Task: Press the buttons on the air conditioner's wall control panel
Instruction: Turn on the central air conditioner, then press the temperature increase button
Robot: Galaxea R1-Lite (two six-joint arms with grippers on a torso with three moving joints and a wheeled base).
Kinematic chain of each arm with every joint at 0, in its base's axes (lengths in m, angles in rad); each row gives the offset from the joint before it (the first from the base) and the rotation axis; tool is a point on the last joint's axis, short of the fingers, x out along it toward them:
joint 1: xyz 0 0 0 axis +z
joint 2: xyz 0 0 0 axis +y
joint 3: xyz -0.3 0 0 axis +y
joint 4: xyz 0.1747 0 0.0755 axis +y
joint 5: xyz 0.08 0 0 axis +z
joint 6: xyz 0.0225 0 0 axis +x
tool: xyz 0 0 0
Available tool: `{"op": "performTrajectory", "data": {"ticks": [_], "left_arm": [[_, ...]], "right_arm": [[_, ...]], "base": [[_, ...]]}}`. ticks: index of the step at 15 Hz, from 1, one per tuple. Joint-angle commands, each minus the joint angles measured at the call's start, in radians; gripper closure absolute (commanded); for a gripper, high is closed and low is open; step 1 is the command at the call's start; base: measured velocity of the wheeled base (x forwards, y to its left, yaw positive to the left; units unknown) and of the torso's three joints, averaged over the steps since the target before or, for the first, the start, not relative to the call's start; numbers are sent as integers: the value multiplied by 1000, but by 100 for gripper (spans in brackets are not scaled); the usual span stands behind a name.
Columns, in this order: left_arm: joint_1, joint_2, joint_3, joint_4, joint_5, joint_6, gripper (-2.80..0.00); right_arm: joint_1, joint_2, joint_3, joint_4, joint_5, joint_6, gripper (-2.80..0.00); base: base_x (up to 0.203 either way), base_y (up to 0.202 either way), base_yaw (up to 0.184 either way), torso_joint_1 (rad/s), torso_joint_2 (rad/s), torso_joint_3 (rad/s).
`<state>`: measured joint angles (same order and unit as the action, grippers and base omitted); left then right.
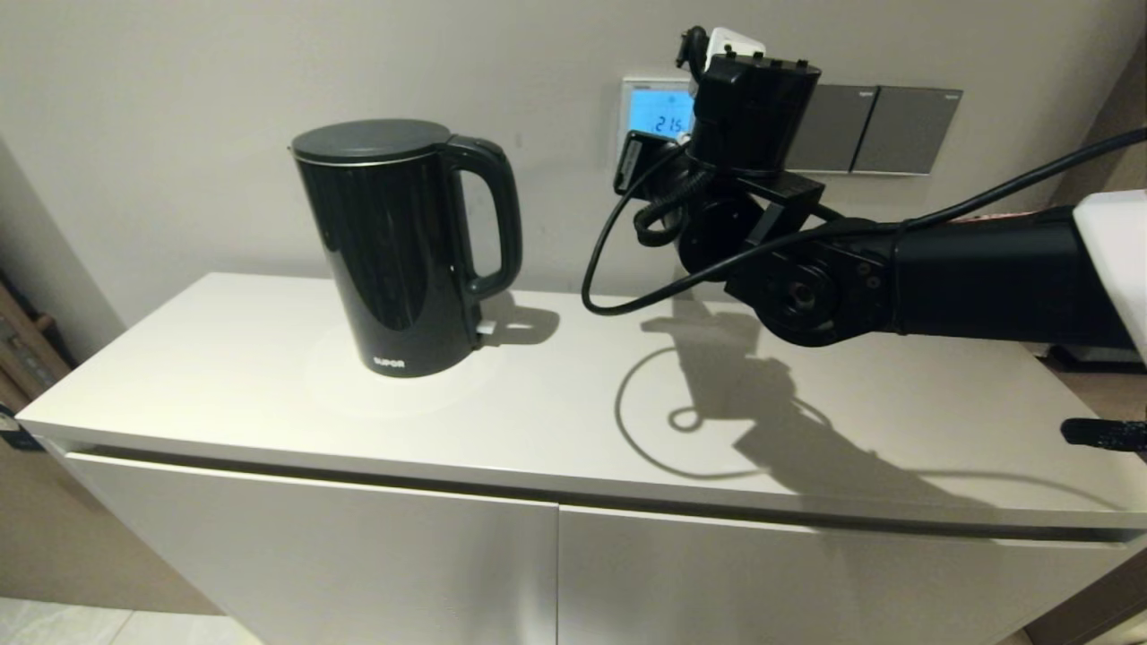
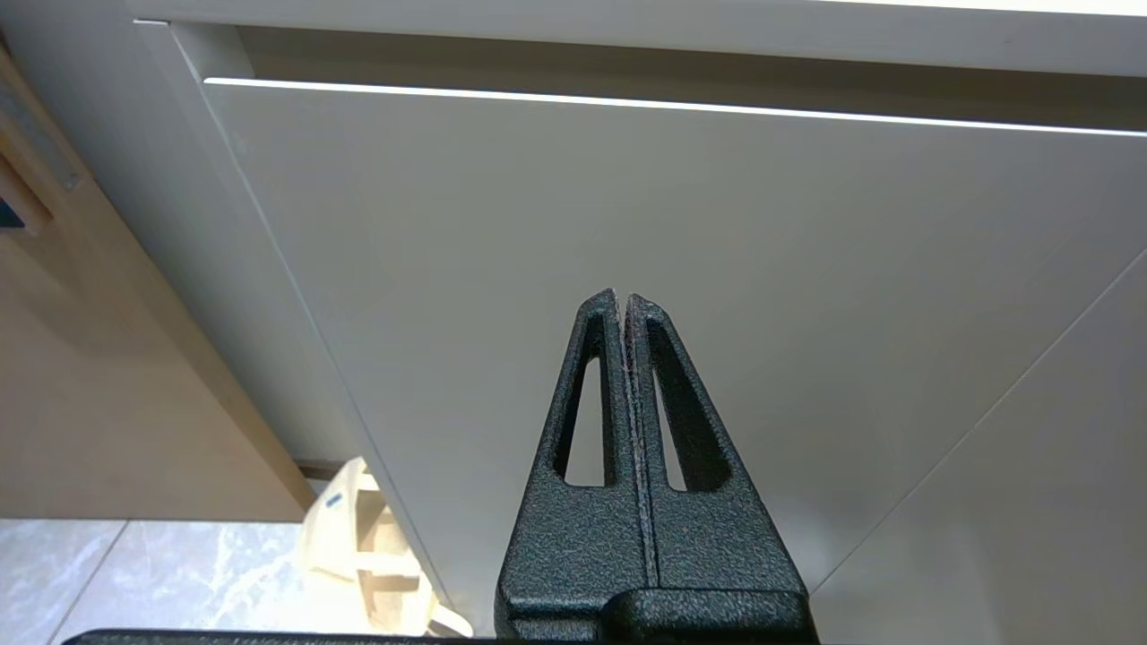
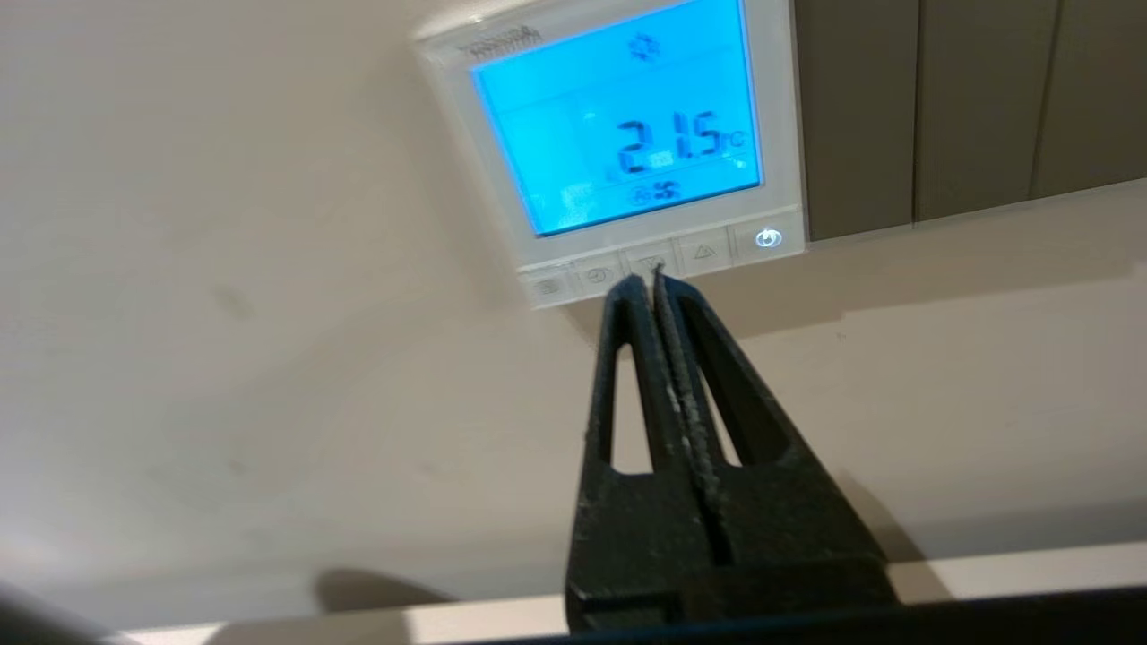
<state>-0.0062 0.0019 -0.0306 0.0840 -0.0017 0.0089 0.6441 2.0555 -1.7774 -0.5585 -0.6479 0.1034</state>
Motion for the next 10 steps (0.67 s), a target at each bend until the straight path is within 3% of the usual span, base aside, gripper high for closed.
{"op": "performTrajectory", "data": {"ticks": [1, 10], "left_arm": [[0, 0, 0, 0, 0, 0, 0], [2, 0, 0, 0, 0, 0, 0]], "right_arm": [[16, -17, 6, -3, -7, -1, 0], [6, 128, -136, -3, 3, -43, 0]], "base": [[0, 0, 0, 0, 0, 0], [0, 0, 0, 0, 0, 0]]}}
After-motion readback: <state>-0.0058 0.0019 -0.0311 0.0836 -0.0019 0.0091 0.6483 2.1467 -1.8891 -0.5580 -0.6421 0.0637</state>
